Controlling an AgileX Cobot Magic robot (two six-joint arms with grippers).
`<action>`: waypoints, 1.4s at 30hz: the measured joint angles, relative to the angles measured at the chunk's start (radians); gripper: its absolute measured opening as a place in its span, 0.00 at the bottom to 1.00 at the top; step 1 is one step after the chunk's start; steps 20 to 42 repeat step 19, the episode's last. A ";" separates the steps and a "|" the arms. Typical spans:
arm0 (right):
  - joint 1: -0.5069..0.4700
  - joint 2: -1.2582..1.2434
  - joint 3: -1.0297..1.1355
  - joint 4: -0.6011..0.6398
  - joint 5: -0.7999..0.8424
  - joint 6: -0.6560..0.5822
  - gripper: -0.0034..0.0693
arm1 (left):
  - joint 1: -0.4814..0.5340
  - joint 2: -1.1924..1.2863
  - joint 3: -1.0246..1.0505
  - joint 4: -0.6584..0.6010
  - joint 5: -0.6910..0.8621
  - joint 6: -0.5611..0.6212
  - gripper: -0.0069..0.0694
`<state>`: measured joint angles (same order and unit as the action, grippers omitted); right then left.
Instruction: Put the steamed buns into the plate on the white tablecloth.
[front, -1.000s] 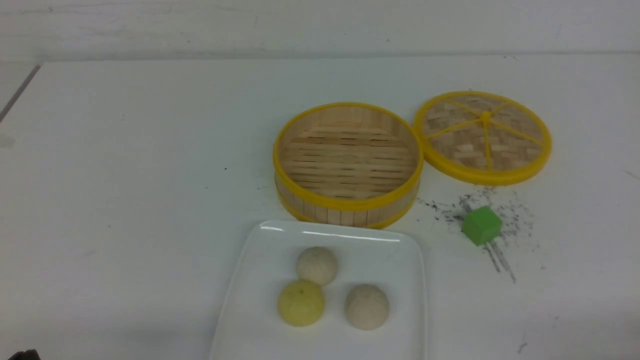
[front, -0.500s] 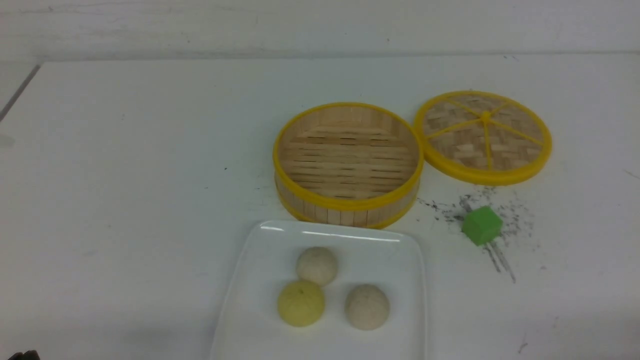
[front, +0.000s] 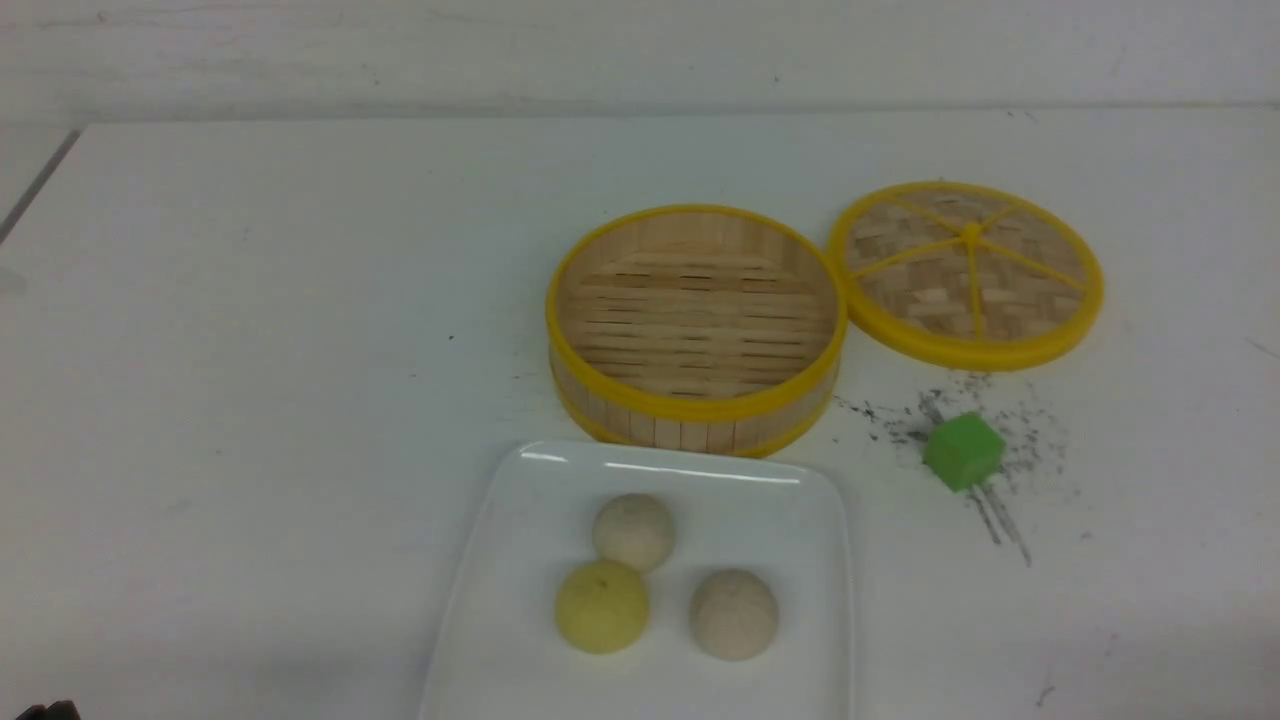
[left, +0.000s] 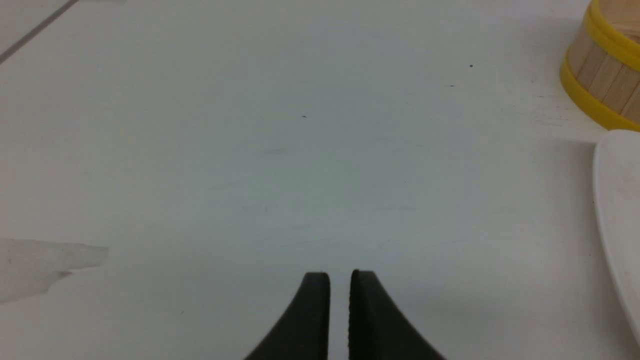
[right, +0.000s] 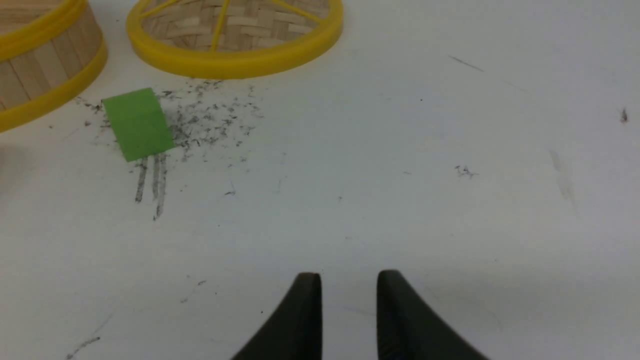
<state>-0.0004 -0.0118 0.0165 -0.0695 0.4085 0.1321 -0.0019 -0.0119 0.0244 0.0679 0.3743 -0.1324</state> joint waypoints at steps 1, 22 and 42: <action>0.000 0.000 0.000 0.000 0.000 0.000 0.31 | 0.000 0.000 0.000 0.000 0.000 0.000 0.21; 0.000 0.000 0.000 0.000 0.000 0.000 0.35 | 0.000 0.000 0.000 0.000 0.000 0.000 0.23; 0.000 0.000 0.000 0.000 0.000 0.000 0.35 | 0.000 0.000 0.000 0.000 0.000 0.000 0.23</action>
